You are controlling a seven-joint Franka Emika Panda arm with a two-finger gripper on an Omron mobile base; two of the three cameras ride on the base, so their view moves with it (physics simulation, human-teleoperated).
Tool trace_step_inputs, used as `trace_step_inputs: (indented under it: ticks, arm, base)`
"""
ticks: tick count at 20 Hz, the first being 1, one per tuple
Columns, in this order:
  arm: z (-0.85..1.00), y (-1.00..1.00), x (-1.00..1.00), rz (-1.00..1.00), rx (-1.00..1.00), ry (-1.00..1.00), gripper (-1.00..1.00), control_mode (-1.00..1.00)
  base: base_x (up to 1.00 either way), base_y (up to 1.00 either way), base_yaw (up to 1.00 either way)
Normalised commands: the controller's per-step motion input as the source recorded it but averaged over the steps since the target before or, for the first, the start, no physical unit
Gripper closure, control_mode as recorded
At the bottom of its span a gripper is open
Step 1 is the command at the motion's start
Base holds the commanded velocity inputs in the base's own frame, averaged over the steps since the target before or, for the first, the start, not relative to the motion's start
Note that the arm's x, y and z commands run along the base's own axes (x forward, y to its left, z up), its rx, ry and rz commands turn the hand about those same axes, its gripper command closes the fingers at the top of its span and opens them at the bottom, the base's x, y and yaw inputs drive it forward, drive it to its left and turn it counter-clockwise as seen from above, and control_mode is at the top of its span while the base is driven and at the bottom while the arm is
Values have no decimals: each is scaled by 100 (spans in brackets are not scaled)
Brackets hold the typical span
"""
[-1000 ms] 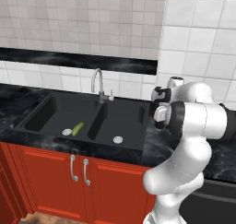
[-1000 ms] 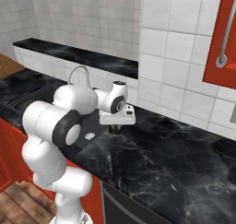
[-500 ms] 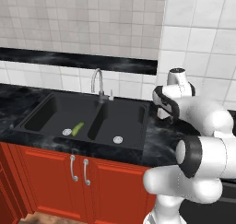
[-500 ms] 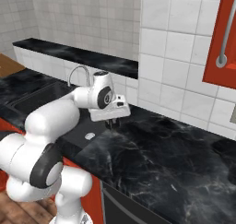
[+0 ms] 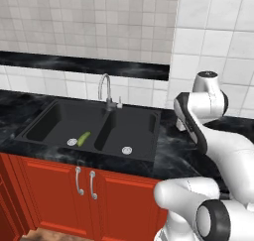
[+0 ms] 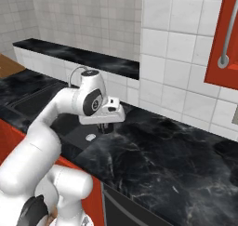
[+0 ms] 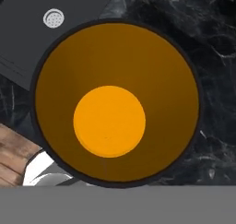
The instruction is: Clear the mugs and bowl far away from the sink.
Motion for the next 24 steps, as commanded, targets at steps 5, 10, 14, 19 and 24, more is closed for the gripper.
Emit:
trace_step_inputs:
  ticks: [5, 10, 14, 19, 24]
  arm:
    - [60, 11, -54, -5, -6, -12, 100, -100]
    - [46, 7, -52, -3, -2, -5, 100, -100]
    - [52, 4, -51, -1, 0, 0, 100, -100]
    - [47, 7, -32, 0, 2, 0, 100, -100]
    - [34, 4, -34, 0, 9, 0, 100, -100]
  base:
    - [0, 0, 0]
    - [0, 0, 0]
    - [0, 0, 0]
    - [0, 0, 0]
    - [0, 0, 0]
